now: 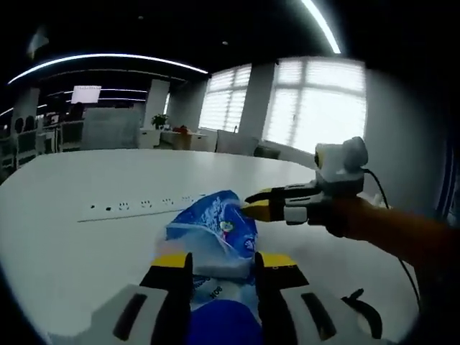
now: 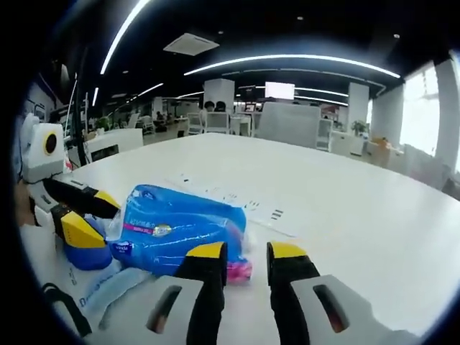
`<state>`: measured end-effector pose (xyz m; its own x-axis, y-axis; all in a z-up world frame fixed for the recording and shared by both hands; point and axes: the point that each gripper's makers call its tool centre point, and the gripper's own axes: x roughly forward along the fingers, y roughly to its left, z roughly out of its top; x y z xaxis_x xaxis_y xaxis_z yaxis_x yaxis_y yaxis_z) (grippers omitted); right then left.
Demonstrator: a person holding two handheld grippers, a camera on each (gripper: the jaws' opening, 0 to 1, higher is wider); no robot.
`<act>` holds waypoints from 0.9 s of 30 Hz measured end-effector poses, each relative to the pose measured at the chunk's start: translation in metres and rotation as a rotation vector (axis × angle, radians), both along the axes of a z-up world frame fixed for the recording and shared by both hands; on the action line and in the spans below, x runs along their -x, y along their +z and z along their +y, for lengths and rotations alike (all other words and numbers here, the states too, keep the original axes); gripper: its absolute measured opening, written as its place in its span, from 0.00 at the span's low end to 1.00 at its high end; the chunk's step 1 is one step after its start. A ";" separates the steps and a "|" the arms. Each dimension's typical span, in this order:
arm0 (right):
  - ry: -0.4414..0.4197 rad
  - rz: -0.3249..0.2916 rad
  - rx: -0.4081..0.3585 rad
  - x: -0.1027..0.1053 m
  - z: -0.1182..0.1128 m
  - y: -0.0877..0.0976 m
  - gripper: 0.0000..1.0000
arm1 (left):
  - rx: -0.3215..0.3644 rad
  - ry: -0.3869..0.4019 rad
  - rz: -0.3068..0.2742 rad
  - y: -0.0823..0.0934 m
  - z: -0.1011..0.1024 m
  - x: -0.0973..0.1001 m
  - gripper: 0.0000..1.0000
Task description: Arrange the tabletop items into an orderly group along one side of the table until the central work area is clear of visible clutter.
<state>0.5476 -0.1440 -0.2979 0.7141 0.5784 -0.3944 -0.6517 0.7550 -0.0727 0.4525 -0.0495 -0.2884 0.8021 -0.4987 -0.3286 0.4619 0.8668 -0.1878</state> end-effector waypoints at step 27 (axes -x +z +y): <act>0.016 0.003 -0.001 0.002 -0.005 -0.002 0.00 | -0.122 0.086 -0.051 0.005 0.014 -0.021 0.23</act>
